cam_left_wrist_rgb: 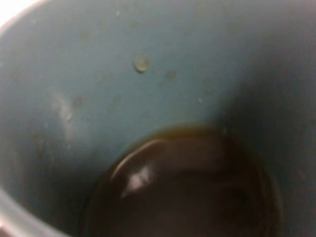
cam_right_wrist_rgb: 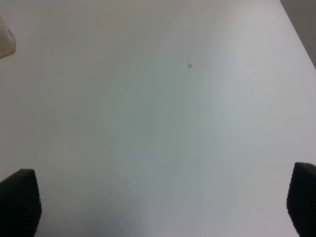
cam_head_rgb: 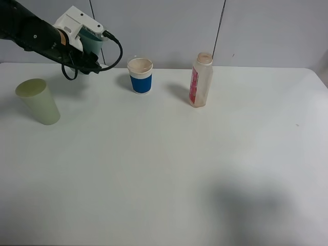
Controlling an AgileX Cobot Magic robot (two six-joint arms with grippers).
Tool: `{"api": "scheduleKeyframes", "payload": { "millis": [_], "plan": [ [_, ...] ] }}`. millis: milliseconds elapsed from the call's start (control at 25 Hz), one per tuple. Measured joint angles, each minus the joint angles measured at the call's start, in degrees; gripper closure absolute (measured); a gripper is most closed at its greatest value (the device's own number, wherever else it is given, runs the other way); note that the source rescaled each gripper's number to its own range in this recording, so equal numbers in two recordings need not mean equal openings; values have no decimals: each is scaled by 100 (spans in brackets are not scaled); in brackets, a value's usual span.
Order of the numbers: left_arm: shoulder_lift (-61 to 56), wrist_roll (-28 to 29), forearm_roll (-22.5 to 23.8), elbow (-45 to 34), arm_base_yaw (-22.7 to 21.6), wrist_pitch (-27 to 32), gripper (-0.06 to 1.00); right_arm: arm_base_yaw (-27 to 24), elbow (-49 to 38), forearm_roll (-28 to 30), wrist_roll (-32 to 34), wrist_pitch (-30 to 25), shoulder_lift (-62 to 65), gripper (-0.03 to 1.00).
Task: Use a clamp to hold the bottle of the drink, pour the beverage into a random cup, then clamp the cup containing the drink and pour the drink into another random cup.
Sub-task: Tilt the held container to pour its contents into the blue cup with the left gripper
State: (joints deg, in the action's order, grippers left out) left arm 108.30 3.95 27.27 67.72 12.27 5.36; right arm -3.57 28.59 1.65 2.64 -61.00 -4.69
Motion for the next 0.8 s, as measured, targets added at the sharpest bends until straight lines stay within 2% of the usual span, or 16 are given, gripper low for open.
{"api": "scheduleKeyframes", "payload": {
  "millis": [560,800],
  "plan": [
    [236,13,-23,125,264,-229,94,0,0,0,0,0,0,-3],
    [303,13,132,412,276,286,94,0,0,0,0,0,0,-3]
  ]
}}
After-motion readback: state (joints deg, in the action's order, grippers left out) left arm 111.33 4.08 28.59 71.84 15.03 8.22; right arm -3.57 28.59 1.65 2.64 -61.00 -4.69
